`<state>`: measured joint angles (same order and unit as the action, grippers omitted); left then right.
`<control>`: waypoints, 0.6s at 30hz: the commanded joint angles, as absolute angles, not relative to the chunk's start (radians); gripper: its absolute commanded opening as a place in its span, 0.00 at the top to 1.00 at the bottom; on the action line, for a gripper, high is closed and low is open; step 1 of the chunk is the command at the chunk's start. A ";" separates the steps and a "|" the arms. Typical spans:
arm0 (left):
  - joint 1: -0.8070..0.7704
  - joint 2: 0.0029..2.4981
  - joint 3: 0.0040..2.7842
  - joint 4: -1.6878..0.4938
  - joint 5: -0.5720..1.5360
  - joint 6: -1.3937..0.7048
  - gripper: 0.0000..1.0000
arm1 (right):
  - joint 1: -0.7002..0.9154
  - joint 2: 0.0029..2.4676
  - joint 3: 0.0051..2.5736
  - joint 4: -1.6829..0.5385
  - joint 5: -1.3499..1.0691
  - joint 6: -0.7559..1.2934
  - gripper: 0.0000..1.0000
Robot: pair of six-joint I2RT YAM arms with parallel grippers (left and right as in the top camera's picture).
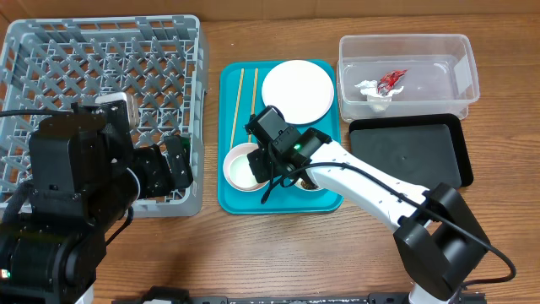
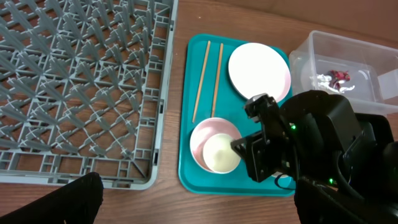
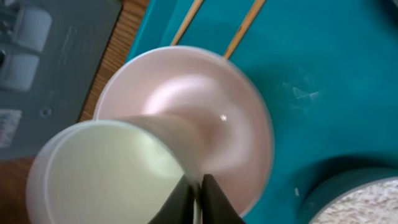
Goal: Sort waste into correct bins and load items into the dishwasher
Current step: 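Reach the right gripper to the white cup and grasp it, then lift the white cup and hand it to the left gripper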
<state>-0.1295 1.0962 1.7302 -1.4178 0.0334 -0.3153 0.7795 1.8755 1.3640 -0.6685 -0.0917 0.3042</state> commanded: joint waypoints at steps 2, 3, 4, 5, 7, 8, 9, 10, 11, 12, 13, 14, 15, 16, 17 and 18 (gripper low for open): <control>-0.130 1.097 1.732 -1.407 0.045 -0.329 0.00 | 0.778 1.863 1.373 -0.682 -0.085 0.319 0.96; -0.130 1.097 1.732 -1.401 0.046 -0.330 0.00 | 0.773 1.860 1.384 -0.698 -0.089 0.319 0.96; -0.130 1.097 1.732 -1.395 0.054 -0.330 0.00 | 0.766 1.854 1.399 -0.719 -0.100 0.319 0.96; -0.130 1.097 1.732 -1.388 0.065 -0.330 0.00 | 0.758 1.846 1.412 -0.735 -0.115 0.319 0.96; -0.130 1.099 1.732 -1.369 0.105 -0.330 0.00 | 0.738 1.819 1.442 -0.767 -0.147 0.318 0.96; -0.130 1.104 1.732 -1.355 0.129 -0.329 0.00 | 0.728 1.804 1.456 -0.780 -0.161 0.318 0.96; -0.130 1.107 1.732 -1.344 0.146 -0.329 0.00 | 0.717 1.787 1.470 -0.793 -0.176 0.318 0.96; -0.128 1.112 1.732 -1.333 0.161 -0.329 0.00 | 0.706 1.769 1.483 -0.802 -0.191 0.317 0.96; -0.125 1.116 1.732 -1.322 0.177 -0.329 0.00 | 0.693 1.747 1.495 -0.809 -0.213 0.311 0.96; -0.116 1.122 1.732 -1.312 0.197 -0.329 0.00 | 0.680 1.726 1.503 -0.815 -0.230 0.307 0.96; -0.104 1.126 1.732 -1.304 0.220 -0.329 0.00 | 0.661 1.699 1.511 -0.818 -0.252 0.307 0.96; -0.086 1.132 1.732 -1.296 0.257 -0.329 0.00 | 0.641 1.676 1.515 -0.818 -0.277 0.307 0.96; -0.067 1.137 1.732 -1.290 0.298 -0.327 0.00 | 0.614 1.647 1.518 -0.817 -0.316 0.307 0.96; -0.045 1.142 1.732 -1.282 0.353 -0.316 0.00 | 0.587 1.623 1.522 -0.817 -0.360 0.305 0.96; -0.016 1.149 1.732 -1.274 0.432 -0.294 0.00 | 0.556 1.600 1.525 -0.813 -0.418 0.292 0.96; 0.010 1.156 1.732 -1.266 0.512 -0.273 0.00 | 0.522 1.578 1.528 -0.805 -0.491 0.272 0.96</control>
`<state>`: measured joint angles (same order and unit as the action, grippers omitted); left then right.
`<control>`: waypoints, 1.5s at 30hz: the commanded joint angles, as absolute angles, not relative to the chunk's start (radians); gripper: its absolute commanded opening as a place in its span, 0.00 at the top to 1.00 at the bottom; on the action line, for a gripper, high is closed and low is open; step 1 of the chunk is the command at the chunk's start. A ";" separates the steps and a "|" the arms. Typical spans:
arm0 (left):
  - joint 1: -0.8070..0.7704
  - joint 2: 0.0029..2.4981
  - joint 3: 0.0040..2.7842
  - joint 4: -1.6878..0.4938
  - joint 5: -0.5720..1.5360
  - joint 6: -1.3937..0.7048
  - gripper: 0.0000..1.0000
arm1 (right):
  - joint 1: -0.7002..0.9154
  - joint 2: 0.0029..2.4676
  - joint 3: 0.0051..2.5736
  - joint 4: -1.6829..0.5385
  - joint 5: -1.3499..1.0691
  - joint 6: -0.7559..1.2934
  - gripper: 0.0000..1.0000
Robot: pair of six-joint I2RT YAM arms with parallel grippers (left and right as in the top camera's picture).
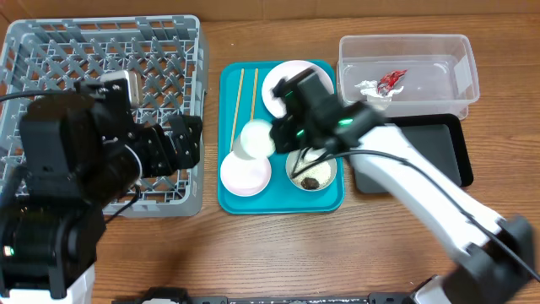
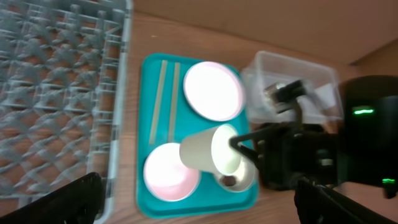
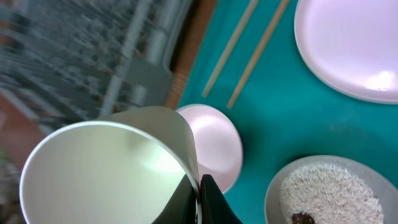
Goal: Sort waste into correct bins and load items into the dishwasher
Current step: 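Lift the white cup and hand it to the left gripper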
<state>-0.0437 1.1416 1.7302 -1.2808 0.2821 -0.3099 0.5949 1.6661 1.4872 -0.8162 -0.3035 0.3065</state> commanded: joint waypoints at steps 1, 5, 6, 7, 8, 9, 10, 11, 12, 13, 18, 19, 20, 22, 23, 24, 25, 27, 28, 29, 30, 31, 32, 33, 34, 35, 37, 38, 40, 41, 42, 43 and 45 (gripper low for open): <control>0.036 1.165 1.732 -1.256 0.596 -0.252 0.00 | 0.486 1.556 1.528 -0.793 -0.580 0.250 0.96; 0.130 1.217 1.732 -1.222 0.986 -0.170 0.00 | 0.337 1.502 1.528 -0.712 -0.981 0.208 0.96; 0.147 1.240 1.732 -1.214 1.115 -0.136 0.00 | 0.298 1.497 1.528 -0.676 -1.119 0.208 0.96; 0.150 1.248 1.732 -1.214 1.157 -0.121 0.00 | 0.284 1.498 1.528 -0.658 -1.179 0.208 0.96; 0.152 1.269 1.732 -1.214 1.246 -0.088 0.00 | 0.267 1.498 1.528 -0.632 -1.265 0.208 0.96; 0.152 1.285 1.732 -1.215 1.307 -0.064 0.00 | 0.256 1.498 1.527 -0.603 -1.350 0.209 0.96; 0.149 1.302 1.732 -1.220 1.356 -0.045 0.00 | 0.253 1.498 1.527 -0.579 -1.412 0.209 0.96; 0.146 1.321 1.732 -1.228 1.398 -0.024 0.00 | 0.253 1.498 1.527 -0.553 -1.464 0.209 0.96; 0.143 1.338 1.732 -1.237 1.432 -0.004 0.00 | 0.258 1.498 1.527 -0.526 -1.506 0.215 0.96; 0.140 1.351 1.732 -1.249 1.458 0.015 0.00 | 0.263 1.498 1.527 -0.507 -1.518 0.231 0.96; 0.095 1.396 1.732 -1.290 1.563 0.081 0.00 | 0.283 1.498 1.527 -0.410 -1.512 0.334 0.96; 0.081 1.399 1.732 -1.290 1.560 0.083 0.00 | 0.287 1.498 1.527 -0.390 -1.507 0.352 0.96; 0.065 1.400 1.732 -1.289 1.560 0.083 0.00 | 0.292 1.498 1.527 -0.373 -1.496 0.370 0.96; 0.028 1.401 1.732 -1.284 1.560 0.083 0.00 | 0.306 1.498 1.527 -0.349 -1.450 0.399 0.96; 0.010 1.401 1.732 -1.281 1.560 0.083 0.00 | 0.314 1.498 1.527 -0.344 -1.429 0.403 0.96; -0.009 1.401 1.732 -1.282 1.556 0.083 0.00 | 0.324 1.498 1.527 -0.341 -1.401 0.407 0.96; -0.024 1.401 1.732 -1.282 1.546 0.083 0.02 | 0.332 1.498 1.527 -0.341 -1.377 0.414 0.96; -0.053 1.401 1.732 -1.284 1.515 0.082 0.03 | 0.346 1.498 1.527 -0.341 -1.332 0.420 0.96; -0.065 1.401 1.732 -1.287 1.512 0.082 0.04 | 0.351 1.498 1.527 -0.341 -1.310 0.420 0.96; -0.078 1.401 1.732 -1.287 1.512 0.082 0.06 | 0.354 1.498 1.527 -0.340 -1.289 0.421 0.96; -0.088 1.401 1.732 -1.287 1.512 0.082 0.08 | 0.354 1.498 1.527 -0.337 -1.272 0.421 0.96; -0.096 1.401 1.732 -1.287 1.512 0.082 0.10 | 0.354 1.498 1.527 -0.329 -1.268 0.424 0.96; -0.101 1.401 1.732 -1.287 1.512 0.082 0.12 | 0.354 1.498 1.527 -0.319 -1.269 0.432 0.96; -0.102 1.401 1.732 -1.287 1.511 0.082 0.15 | 0.354 1.498 1.527 -0.305 -1.269 0.448 0.96; -0.102 1.401 1.732 -1.287 1.508 0.082 0.16 | 0.354 1.498 1.527 -0.294 -1.269 0.454 0.96; -0.102 1.401 1.732 -1.287 1.508 0.082 0.16 | 0.354 1.498 1.527 -0.285 -1.269 0.459 0.96; -0.102 1.401 1.732 -1.287 1.508 0.082 0.20 | 0.354 1.498 1.527 -0.268 -1.269 0.480 0.96; -0.102 1.401 1.732 -1.287 1.508 0.082 0.23 | 0.354 1.498 1.527 -0.264 -1.269 0.484 0.96; -0.102 1.401 1.732 -1.286 1.508 0.082 0.29 | 0.354 1.498 1.527 -0.263 -1.269 0.484 0.96; -0.102 1.401 1.732 -1.286 1.508 0.082 0.31 | 0.354 1.498 1.527 -0.264 -1.269 0.484 0.96; -0.102 1.401 1.732 -1.286 1.507 0.082 0.32 | 0.354 1.498 1.527 -0.264 -1.269 0.484 0.96; -0.102 1.401 1.732 -1.286 1.501 0.082 0.32 | 0.354 1.498 1.527 -0.265 -1.269 0.484 0.96; -0.102 1.401 1.732 -1.286 1.463 0.078 0.35 | 0.354 1.498 1.527 -0.266 -1.269 0.484 0.77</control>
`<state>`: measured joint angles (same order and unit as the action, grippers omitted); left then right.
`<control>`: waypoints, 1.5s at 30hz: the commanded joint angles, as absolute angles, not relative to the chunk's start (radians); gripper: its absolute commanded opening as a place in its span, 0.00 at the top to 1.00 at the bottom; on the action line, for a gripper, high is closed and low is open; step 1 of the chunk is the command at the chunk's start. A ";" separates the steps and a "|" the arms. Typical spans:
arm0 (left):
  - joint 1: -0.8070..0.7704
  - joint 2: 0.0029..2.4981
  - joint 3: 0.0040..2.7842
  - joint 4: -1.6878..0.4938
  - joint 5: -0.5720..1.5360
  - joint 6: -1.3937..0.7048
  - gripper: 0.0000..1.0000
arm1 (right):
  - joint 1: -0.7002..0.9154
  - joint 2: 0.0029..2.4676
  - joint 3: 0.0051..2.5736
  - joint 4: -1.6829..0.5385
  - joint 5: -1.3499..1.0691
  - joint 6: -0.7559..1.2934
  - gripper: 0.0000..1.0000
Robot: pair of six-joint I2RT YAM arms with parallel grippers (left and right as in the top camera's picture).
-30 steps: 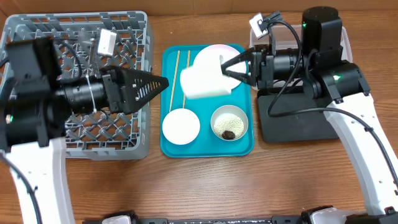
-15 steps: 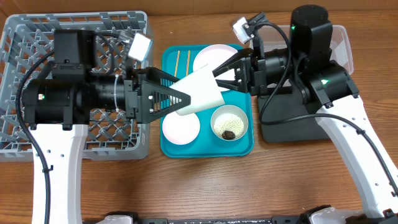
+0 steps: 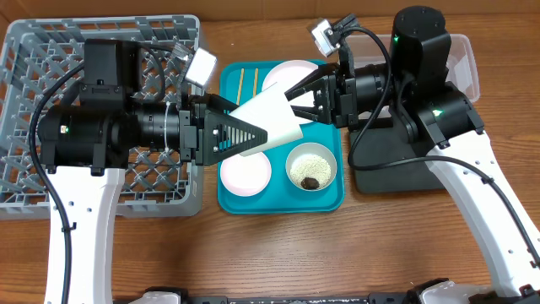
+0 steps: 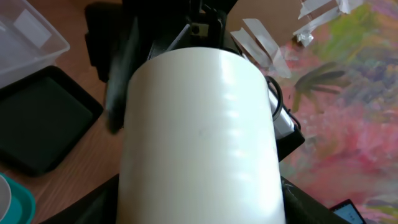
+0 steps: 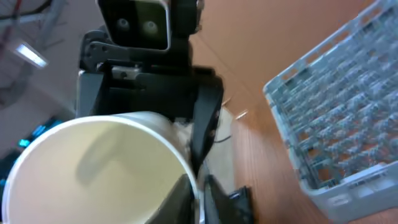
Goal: Sort waste into correct bins and load items into the dishwasher
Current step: 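Lift the white cup and hand it to the left gripper, then carry the cup with the left gripper to the rack's front-left corner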
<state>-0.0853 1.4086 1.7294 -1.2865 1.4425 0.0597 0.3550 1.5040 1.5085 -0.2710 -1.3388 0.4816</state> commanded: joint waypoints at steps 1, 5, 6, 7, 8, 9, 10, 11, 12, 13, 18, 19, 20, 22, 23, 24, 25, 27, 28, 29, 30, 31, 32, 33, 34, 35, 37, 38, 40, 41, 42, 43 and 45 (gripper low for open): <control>-0.102 1.401 1.732 -1.286 1.432 0.065 0.38 | 0.354 1.498 1.527 -0.266 -1.269 0.484 0.67; -0.096 1.399 1.732 -1.290 1.306 0.041 0.43 | 0.347 1.498 1.527 -0.266 -1.269 0.484 0.46; -0.088 1.399 1.732 -1.300 1.264 0.037 0.43 | 0.337 1.497 1.527 -0.267 -1.269 0.484 0.44; -0.076 1.398 1.732 -1.311 1.233 0.032 0.43 | 0.325 1.496 1.527 -0.268 -1.269 0.484 0.42; -0.060 1.397 1.732 -1.324 1.205 0.025 0.43 | 0.310 1.494 1.527 -0.271 -1.269 0.483 0.39; -0.036 1.396 1.732 -1.342 1.174 0.022 0.43 | 0.289 1.493 1.527 -0.276 -1.268 0.483 0.38; -0.012 1.393 1.732 -1.362 1.147 0.022 0.43 | 0.270 1.490 1.527 -0.285 -1.268 0.484 0.37; 0.022 1.391 1.732 -1.386 1.113 0.022 0.43 | 0.251 1.487 1.527 -0.300 -1.265 0.484 0.35; 0.056 1.390 1.732 -1.409 1.086 0.022 0.43 | 0.233 1.483 1.527 -0.329 -1.256 0.483 0.34; 0.100 1.388 1.732 -1.437 1.051 0.022 0.42 | 0.221 1.480 1.527 -0.364 -1.243 0.471 0.34; 0.311 1.388 1.732 -1.528 0.844 0.001 0.41 | 0.245 1.469 1.527 -0.742 -0.893 0.323 0.28; 0.356 1.388 1.732 -1.542 0.783 -0.025 0.41 | 0.262 1.472 1.526 -0.822 -0.762 0.305 0.27; 0.393 1.388 1.732 -1.551 0.725 -0.049 0.41 | 0.282 1.476 1.525 -0.892 -0.627 0.305 0.26; 0.465 1.388 1.732 -1.560 0.597 -0.108 0.40 | 0.329 1.486 1.525 -1.012 -0.404 0.305 0.25; 0.501 1.388 1.732 -1.563 0.537 -0.138 0.39 | 0.356 1.492 1.524 -1.055 -0.334 0.299 0.24; 0.530 1.388 1.732 -1.563 0.493 -0.161 0.38 | 0.379 1.496 1.524 -1.080 -0.306 0.278 0.24; 0.558 1.388 1.732 -1.563 0.459 -0.183 0.33 | 0.401 1.498 1.523 -1.094 -0.295 0.259 0.24; 0.614 1.389 1.732 -1.563 0.437 -0.213 0.26 | 0.442 1.499 1.517 -1.097 -0.296 0.234 0.23; 0.636 1.390 1.732 -1.563 0.437 -0.215 0.27 | 0.458 1.499 1.515 -1.094 -0.292 0.232 0.22; 0.658 1.392 1.732 -1.560 0.437 -0.215 0.30 | 0.474 1.499 1.514 -1.087 -0.288 0.230 0.21; 0.675 1.394 1.732 -1.556 0.429 -0.215 0.33 | 0.484 1.499 1.510 -1.079 -0.288 0.230 0.21; 0.691 1.398 1.731 -1.549 0.408 -0.222 0.36 | 0.492 1.499 1.510 -1.073 -0.289 0.231 0.20; 0.702 1.401 1.731 -1.543 0.381 -0.237 0.36 | 0.498 1.499 1.510 -1.068 -0.289 0.231 0.20; 0.710 1.406 1.731 -1.538 0.351 -0.257 0.37 | 0.501 1.499 1.510 -1.064 -0.289 0.231 0.20; 0.719 1.412 1.730 -1.531 0.316 -0.280 0.38 | 0.504 1.499 1.510 -1.061 -0.289 0.231 0.20; 0.724 1.419 1.730 -1.528 0.293 -0.299 0.38 | 0.504 1.499 1.510 -1.061 -0.289 0.231 0.20; 0.735 1.436 1.730 -1.518 0.258 -0.321 0.38 | 0.504 1.499 1.510 -1.061 -0.289 0.231 0.20; 0.739 1.447 1.730 -1.513 0.245 -0.326 0.37 | 0.504 1.499 1.510 -1.064 -0.289 0.231 0.20; 0.748 1.471 1.730 -1.508 0.216 -0.350 0.36 | 0.504 1.499 1.510 -1.070 -0.289 0.232 0.20; 0.754 1.486 1.730 -1.505 0.209 -0.361 0.35 | 0.504 1.499 1.510 -1.074 -0.289 0.231 0.20; 0.760 1.501 1.730 -1.502 0.206 -0.367 0.35 | 0.504 1.499 1.510 -1.078 -0.289 0.231 0.20; 0.767 1.516 1.730 -1.496 0.206 -0.370 0.34 | 0.504 1.499 1.510 -1.081 -0.289 0.231 0.20; 0.782 1.554 1.730 -1.486 0.208 -0.389 0.32 | 0.504 1.499 1.510 -1.082 -0.289 0.231 0.20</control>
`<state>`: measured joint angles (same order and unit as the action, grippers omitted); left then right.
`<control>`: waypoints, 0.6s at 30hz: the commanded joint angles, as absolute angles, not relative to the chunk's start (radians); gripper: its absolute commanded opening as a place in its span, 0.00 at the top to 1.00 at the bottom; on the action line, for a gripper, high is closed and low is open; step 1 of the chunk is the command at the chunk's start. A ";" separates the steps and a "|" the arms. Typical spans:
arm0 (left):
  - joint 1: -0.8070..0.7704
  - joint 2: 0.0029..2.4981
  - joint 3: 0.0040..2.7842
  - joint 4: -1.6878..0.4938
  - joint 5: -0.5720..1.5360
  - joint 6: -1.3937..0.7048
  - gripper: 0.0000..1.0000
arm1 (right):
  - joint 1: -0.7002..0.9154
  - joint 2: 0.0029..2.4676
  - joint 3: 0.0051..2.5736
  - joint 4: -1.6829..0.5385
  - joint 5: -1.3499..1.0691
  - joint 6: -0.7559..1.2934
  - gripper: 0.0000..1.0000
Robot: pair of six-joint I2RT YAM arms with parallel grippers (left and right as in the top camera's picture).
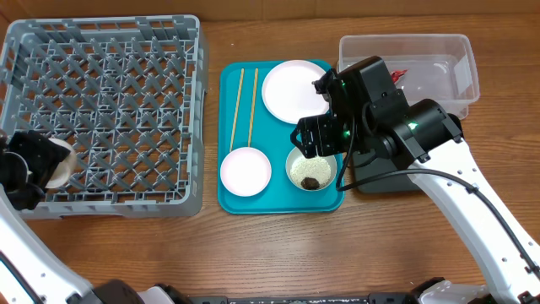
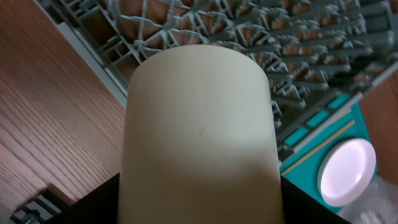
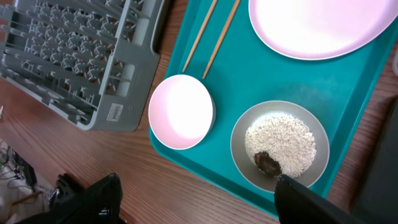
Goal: Sort waste into correct bins and load items into the dishwasher
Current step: 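Carry the cup with the left gripper to the rack's front-left corner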
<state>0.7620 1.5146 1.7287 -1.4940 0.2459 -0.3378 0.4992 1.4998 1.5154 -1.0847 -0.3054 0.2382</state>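
The cream paper cup [image 2: 199, 130] fills the left wrist view, with my left gripper [image 1: 34, 165] shut on it. Seen from overhead, the cup [image 1: 57, 162] hangs at the left front edge of the grey dish rack [image 1: 101, 51]. My right gripper [image 3: 199, 208] is open and holds nothing; it hovers above the teal tray [image 3: 233, 81]. On the tray lie a pink bowl [image 3: 181, 112], a grey bowl of rice [image 3: 280, 144], a pink plate [image 3: 323, 25] and two chopsticks [image 3: 211, 28].
A clear plastic bin [image 1: 439, 59] with red and white scraps stands at the back right. A black tray [image 1: 422, 160] lies in front of it, partly under my right arm. Bare wooden table runs along the front.
The cup was held up over the tray between both grippers. Now my right gripper has let go and is open above the tray, and my left gripper holds the cup at the rack's left edge.
My right gripper was shut on the cup's rim as it stood in the pink bowl. Then it held the cup above the tray. Then both grippers had the cup between them, high up. Now only the left holds it, by the rack.
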 commanded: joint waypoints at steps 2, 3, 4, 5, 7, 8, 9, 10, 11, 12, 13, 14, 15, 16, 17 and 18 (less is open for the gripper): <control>0.796 1.591 1.730 -1.469 0.210 -0.390 0.32 | 0.504 1.499 1.510 -1.083 -0.289 0.231 0.20; 0.802 1.609 1.730 -1.460 0.210 -0.390 0.32 | 0.504 1.499 1.510 -1.083 -0.289 0.231 0.20; 0.811 1.630 1.730 -1.451 0.215 -0.394 0.32 | 0.504 1.499 1.510 -1.083 -0.289 0.231 0.20; 0.819 1.652 1.730 -1.446 0.224 -0.398 0.32 | 0.504 1.499 1.510 -1.083 -0.289 0.231 0.20; 0.831 1.689 1.730 -1.439 0.234 -0.403 0.31 | 0.504 1.499 1.510 -1.084 -0.289 0.231 0.20; 0.836 1.707 1.730 -1.439 0.234 -0.411 0.29 | 0.504 1.499 1.510 -1.084 -0.289 0.231 0.20; 0.841 1.728 1.730 -1.437 0.234 -0.421 0.28 | 0.504 1.499 1.510 -1.084 -0.289 0.231 0.20; 0.845 1.745 1.730 -1.434 0.237 -0.427 0.26 | 0.504 1.499 1.510 -1.085 -0.289 0.232 0.20; 0.847 1.762 1.730 -1.428 0.240 -0.428 0.24 | 0.504 1.499 1.510 -1.086 -0.289 0.231 0.20; 0.847 1.782 1.730 -1.422 0.245 -0.427 0.21 | 0.504 1.499 1.510 -1.086 -0.289 0.231 0.20; 0.847 1.799 1.730 -1.416 0.250 -0.427 0.20 | 0.504 1.499 1.510 -1.086 -0.289 0.231 0.20; 0.847 1.816 1.730 -1.412 0.262 -0.427 0.20 | 0.504 1.499 1.510 -1.086 -0.289 0.231 0.20; 0.846 1.835 1.730 -1.409 0.273 -0.427 0.20 | 0.504 1.499 1.510 -1.085 -0.289 0.232 0.20; 0.845 1.851 1.730 -1.409 0.284 -0.427 0.20 | 0.504 1.499 1.510 -1.084 -0.289 0.232 0.20; 0.845 1.869 1.730 -1.409 0.290 -0.427 0.20 | 0.504 1.499 1.510 -1.083 -0.289 0.231 0.20; 0.845 1.883 1.730 -1.408 0.300 -0.427 0.20 | 0.504 1.499 1.510 -1.083 -0.289 0.231 0.20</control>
